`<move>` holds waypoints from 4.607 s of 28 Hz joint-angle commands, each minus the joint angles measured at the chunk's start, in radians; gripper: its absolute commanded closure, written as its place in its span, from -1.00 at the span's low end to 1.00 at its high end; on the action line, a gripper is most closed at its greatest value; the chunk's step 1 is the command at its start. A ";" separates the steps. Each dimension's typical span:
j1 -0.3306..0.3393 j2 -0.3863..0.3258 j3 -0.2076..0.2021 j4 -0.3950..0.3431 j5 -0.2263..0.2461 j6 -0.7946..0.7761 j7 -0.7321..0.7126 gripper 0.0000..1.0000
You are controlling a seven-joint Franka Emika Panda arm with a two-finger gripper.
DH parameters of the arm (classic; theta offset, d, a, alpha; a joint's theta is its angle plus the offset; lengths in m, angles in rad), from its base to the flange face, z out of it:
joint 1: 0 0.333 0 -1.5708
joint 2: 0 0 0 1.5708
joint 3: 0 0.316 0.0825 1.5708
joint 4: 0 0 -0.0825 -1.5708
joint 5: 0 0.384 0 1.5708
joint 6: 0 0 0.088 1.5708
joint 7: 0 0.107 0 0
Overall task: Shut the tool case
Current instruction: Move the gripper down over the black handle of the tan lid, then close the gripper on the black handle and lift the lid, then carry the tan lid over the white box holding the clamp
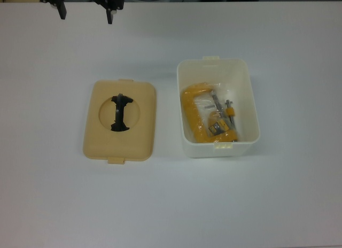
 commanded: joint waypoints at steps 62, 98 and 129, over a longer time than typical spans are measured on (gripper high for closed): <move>0.018 0.211 0.063 -0.354 0.026 0.586 0.048 -0.82; -0.029 0.153 0.061 -0.316 0.031 0.499 0.022 1.00; 0.066 0.025 0.112 -0.181 0.069 0.324 0.102 1.00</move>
